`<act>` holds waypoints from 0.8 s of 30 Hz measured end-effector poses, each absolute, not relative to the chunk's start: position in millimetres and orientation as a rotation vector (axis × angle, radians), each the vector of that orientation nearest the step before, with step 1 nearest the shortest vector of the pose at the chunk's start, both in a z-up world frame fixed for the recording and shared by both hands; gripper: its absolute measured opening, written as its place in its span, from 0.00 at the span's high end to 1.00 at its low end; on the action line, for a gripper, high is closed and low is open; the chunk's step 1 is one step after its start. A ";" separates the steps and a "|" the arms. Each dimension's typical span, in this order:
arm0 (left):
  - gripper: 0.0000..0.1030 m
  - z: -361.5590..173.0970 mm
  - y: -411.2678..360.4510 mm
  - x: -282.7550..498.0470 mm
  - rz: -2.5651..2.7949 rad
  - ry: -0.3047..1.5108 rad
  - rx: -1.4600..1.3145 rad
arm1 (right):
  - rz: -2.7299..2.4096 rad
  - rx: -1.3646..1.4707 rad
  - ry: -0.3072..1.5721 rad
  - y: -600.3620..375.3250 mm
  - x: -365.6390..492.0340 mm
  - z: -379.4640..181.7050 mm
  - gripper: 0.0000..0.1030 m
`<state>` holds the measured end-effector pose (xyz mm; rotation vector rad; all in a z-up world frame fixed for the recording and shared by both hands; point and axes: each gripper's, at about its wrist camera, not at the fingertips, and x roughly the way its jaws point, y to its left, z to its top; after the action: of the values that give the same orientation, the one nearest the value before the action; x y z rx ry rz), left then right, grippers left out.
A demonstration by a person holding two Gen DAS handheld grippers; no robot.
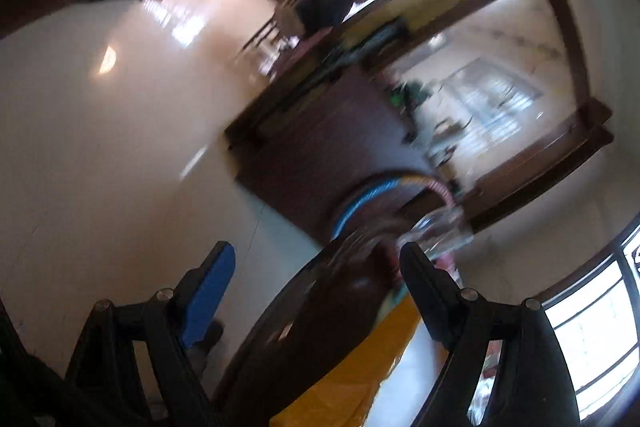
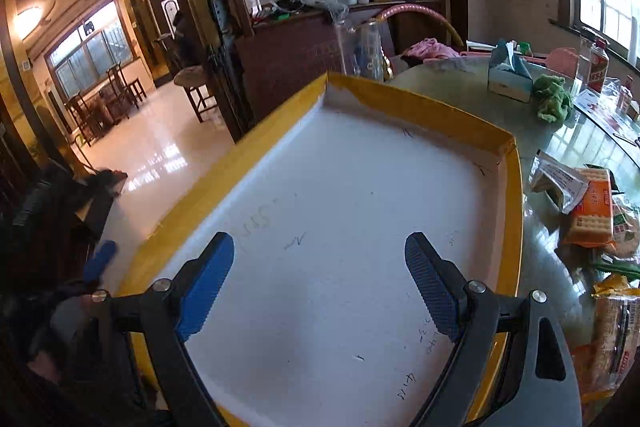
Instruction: Organize snacks
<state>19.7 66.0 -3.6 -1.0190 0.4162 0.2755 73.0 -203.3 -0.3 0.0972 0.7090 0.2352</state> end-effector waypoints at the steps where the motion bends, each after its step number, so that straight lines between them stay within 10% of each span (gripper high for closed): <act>1: 0.18 -6.9 65.6 24.7 0.282 0.423 -1.021 | 0.241 0.112 0.701 -206.9 68.3 -2.9 0.14; 24: 0.18 66.2 -144.8 -78.7 -0.170 0.601 -0.160 | 0.287 0.308 0.645 -355.9 -124.0 80.3 0.14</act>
<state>-78.7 -144.8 66.2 -0.1604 0.6014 -0.1695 -124.0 -355.9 80.3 0.3076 0.6449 0.2869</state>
